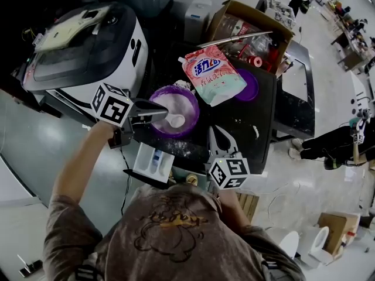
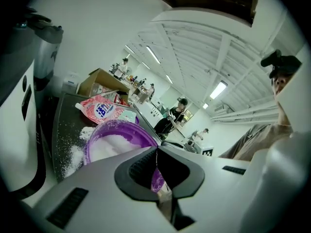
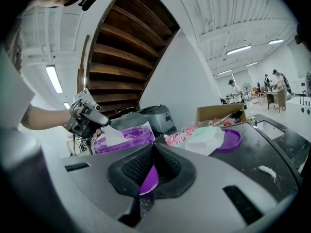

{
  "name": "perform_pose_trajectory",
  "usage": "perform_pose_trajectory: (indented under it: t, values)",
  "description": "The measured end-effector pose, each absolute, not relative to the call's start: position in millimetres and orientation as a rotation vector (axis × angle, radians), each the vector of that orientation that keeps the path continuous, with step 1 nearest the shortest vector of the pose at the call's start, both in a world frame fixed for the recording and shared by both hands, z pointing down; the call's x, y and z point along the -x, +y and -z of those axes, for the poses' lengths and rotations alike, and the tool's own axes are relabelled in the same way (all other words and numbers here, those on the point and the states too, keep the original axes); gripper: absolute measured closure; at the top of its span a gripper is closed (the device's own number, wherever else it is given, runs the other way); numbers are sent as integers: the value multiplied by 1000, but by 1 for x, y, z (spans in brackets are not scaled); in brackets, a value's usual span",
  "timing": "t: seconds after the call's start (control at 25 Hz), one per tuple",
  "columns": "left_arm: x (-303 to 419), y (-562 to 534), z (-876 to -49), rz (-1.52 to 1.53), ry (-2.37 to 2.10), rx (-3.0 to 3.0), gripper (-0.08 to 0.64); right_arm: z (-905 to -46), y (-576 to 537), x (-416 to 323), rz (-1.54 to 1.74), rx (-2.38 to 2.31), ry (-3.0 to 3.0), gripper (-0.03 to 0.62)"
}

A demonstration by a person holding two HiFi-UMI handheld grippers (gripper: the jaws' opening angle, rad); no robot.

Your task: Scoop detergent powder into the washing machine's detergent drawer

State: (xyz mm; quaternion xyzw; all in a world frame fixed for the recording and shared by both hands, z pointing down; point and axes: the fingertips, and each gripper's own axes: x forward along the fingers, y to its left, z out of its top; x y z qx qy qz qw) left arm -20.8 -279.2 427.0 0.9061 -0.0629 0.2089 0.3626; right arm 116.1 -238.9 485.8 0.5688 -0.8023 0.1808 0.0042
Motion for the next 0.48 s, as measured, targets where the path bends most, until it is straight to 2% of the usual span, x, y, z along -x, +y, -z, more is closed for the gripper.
perform_pose_trajectory:
  t: [0.48]
  values:
    - [48, -301, -415, -193, -487, -2212, 537, -479, -234, -110, -551, -1688, -2558, 592]
